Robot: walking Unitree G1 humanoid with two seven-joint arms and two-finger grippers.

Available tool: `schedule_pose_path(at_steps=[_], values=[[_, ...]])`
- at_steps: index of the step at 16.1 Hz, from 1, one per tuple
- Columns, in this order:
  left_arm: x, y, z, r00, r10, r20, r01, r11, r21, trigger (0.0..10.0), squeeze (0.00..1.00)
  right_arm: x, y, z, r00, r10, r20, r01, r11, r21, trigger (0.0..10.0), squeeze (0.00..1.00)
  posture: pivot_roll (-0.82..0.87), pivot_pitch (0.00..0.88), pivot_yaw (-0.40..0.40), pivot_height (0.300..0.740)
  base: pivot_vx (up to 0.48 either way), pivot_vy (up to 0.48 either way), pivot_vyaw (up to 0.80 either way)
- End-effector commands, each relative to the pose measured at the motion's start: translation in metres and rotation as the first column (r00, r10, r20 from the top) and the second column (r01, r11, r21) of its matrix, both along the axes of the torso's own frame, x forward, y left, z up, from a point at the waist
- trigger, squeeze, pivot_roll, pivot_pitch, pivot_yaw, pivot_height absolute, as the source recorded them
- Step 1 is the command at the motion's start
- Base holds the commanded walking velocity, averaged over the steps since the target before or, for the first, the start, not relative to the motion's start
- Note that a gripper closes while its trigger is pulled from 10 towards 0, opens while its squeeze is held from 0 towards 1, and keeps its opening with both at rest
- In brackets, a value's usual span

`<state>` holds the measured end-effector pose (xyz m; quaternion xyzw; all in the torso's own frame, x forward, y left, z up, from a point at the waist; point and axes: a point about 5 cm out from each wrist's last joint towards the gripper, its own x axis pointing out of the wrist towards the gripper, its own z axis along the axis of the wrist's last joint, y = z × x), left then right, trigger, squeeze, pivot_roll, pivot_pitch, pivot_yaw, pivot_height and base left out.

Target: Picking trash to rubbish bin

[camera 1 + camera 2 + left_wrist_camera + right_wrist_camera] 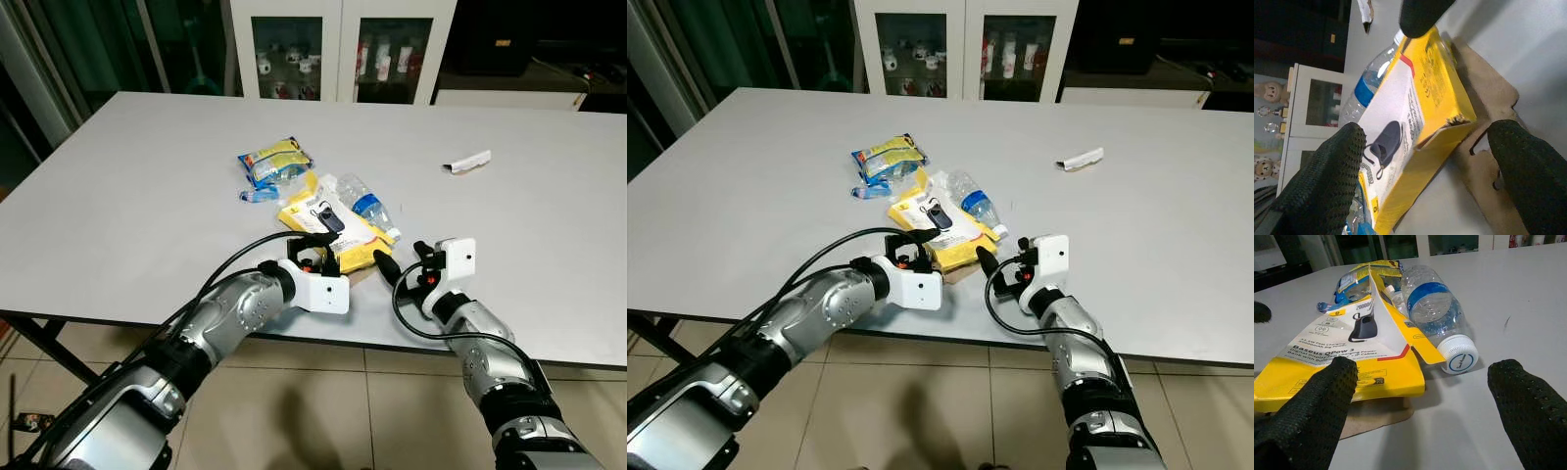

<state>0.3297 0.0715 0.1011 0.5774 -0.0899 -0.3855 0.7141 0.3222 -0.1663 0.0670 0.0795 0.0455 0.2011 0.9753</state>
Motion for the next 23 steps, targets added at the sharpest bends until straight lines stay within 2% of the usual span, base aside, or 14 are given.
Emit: schedule_pose_path(at_steps=[1,7,13,15,17,20,23], values=[[0.001,0.0,-0.005,1.0,0.003,0.022,-0.004,1.0,0.03,10.0,0.0,-0.001,-0.003,0.001,1.0,-0.006,0.013,0.006,1.0,0.001,10.0,0.0,-0.02,0.005,0.038,0.74,0.0,0.0,0.0],[0.001,0.0,-0.032,0.994,0.076,0.077,-0.081,0.994,0.067,10.0,0.0,-0.003,-0.004,0.001,1.0,-0.01,0.015,0.01,1.0,0.005,10.0,0.0,-0.04,0.025,0.037,0.74,0.0,0.0,0.0],[0.002,-0.009,-0.037,0.984,0.113,0.135,-0.117,0.993,0.019,10.0,0.0,-0.006,-0.005,0.001,1.0,-0.014,0.022,0.014,1.0,0.013,10.0,0.0,-0.06,0.04,0.042,0.74,0.0,0.0,0.0],[0.006,-0.011,-0.031,0.979,0.121,0.162,-0.124,0.992,0.009,10.0,0.0,-0.008,-0.005,0.0,1.0,-0.014,0.022,0.014,1.0,0.013,10.0,0.0,-0.07,0.053,0.04,0.74,0.0,0.0,0.0],[0.026,-0.009,-0.003,0.961,0.136,0.24,-0.139,0.99,-0.006,10.0,0.0,-0.015,-0.005,-0.001,1.0,-0.012,0.023,0.012,1.0,0.018,10.0,0.0,-0.07,0.082,0.035,0.74,0.0,0.0,0.0],[0.039,-0.003,0.014,0.948,0.164,0.273,-0.169,0.986,-0.005,10.0,0.0,-0.022,-0.002,-0.003,1.0,-0.003,0.021,0.002,1.0,0.024,10.0,0.0,-0.07,0.121,0.037,0.74,0.0,0.0,0.0],[0.042,0.0,0.015,0.944,0.187,0.273,-0.196,0.981,0.004,10.0,0.0,-0.041,0.005,-0.004,1.0,0.01,0.019,-0.011,0.999,0.042,10.0,0.0,-0.09,0.204,0.042,0.74,0.0,0.0,0.0]])
